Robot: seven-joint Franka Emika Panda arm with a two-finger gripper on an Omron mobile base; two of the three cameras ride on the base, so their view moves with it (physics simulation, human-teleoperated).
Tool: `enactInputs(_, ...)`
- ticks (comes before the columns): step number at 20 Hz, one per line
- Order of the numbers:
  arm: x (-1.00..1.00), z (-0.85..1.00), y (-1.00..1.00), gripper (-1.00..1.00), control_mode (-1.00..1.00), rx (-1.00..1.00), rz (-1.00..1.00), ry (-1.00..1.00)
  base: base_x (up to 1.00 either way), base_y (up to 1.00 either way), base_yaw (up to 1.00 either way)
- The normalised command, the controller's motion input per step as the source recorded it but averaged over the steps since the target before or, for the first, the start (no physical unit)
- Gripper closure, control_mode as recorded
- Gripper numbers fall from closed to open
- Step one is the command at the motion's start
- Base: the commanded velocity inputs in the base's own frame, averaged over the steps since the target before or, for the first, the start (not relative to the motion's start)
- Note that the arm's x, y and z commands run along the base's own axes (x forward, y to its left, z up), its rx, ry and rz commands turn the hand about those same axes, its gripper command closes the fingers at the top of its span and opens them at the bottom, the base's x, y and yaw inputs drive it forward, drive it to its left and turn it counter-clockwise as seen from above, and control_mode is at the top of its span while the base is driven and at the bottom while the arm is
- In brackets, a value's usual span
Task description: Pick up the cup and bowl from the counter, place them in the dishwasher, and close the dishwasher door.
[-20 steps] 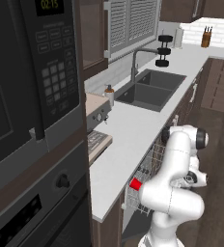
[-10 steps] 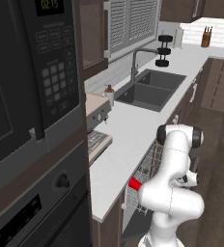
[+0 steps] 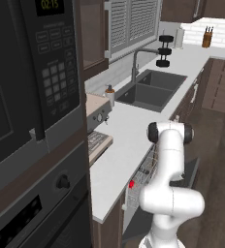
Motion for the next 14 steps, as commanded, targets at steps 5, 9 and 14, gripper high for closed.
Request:
enactInputs(5,0.22,0.06,-0.26,-1.0,-1.0,0.07,0.0,0.0,0.0,0.0,0.0)
enactInputs(9,0.0,0.87,-0.96,-1.0,-1.0,0.22,-0.03,0.02,0.0,0.0,0.0)
enactInputs(14,0.0,1.0,-0.99,-1.0,-1.0,0.11,-0.03,0.09,0.0,0.0,0.0)
